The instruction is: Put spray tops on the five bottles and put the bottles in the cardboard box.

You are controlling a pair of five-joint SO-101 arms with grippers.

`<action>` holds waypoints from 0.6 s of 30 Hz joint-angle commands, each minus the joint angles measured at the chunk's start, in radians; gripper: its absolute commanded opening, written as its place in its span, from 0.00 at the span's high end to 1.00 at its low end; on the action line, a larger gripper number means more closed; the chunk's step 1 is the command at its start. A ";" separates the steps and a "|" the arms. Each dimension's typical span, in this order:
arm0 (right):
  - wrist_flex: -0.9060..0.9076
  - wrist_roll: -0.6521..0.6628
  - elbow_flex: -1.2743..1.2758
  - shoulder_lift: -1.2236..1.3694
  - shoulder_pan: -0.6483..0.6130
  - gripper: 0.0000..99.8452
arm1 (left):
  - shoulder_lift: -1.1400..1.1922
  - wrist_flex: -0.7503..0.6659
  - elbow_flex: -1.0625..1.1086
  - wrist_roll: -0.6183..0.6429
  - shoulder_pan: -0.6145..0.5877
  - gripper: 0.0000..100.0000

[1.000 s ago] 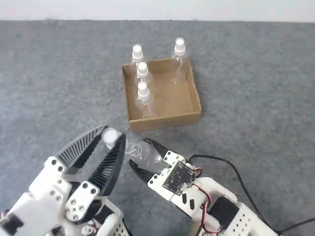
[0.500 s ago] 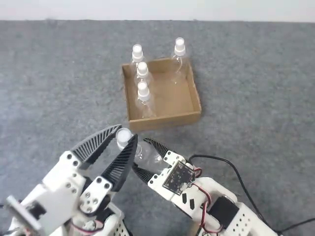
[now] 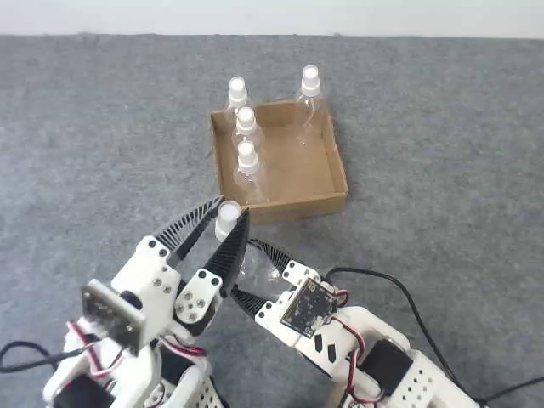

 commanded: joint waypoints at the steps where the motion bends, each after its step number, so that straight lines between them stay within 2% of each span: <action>1: -0.025 0.014 0.023 -0.002 -0.004 0.96 | 0.000 -0.031 -0.001 -0.003 -0.005 0.99; 9: -0.025 0.014 0.021 -0.002 -0.002 0.96 | 0.000 -0.034 0.064 0.035 -0.005 0.99; 18: -0.025 0.011 0.021 -0.002 0.120 0.96 | -0.002 -0.032 0.073 0.037 -0.005 0.99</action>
